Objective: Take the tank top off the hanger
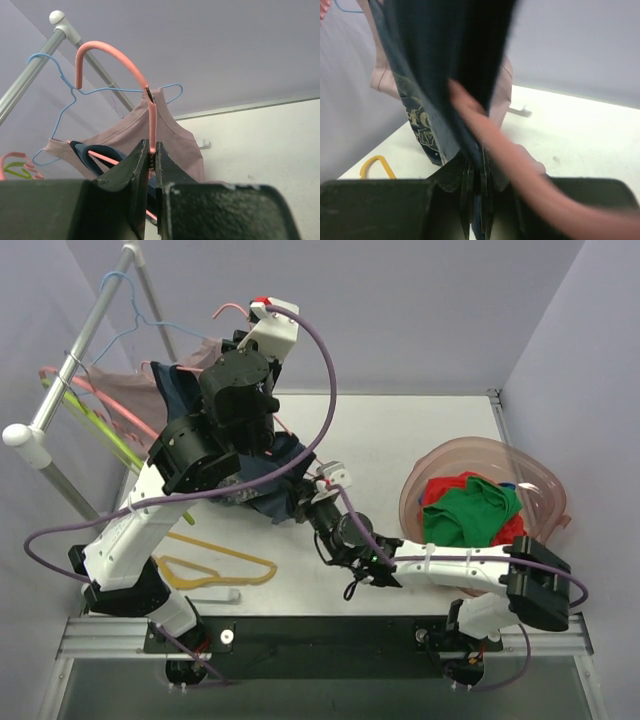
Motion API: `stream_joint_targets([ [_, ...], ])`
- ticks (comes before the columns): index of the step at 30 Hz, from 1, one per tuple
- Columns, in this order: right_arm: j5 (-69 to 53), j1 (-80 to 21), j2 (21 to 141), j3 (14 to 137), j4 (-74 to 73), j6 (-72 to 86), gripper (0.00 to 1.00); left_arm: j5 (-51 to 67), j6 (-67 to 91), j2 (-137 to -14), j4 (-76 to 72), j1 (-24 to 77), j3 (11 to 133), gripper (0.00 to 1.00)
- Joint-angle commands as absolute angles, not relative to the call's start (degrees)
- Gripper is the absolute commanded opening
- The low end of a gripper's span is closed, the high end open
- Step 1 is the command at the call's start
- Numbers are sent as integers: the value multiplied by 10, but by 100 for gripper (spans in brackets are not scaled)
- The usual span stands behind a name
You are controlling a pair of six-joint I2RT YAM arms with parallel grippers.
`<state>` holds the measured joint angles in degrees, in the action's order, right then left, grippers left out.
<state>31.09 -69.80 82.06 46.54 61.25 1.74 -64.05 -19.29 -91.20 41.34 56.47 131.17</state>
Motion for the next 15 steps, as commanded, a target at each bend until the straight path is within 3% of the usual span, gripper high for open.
stream_joint_targets([
  [1, 381, -698, 700, 405, 596, 66, 0, -644, -210, -889, 364, 553, 1296, 0],
  [15, 379, -697, 457, 344, 379, 119, 0, -653, -195, -909, 402, 519, 1303, 0],
])
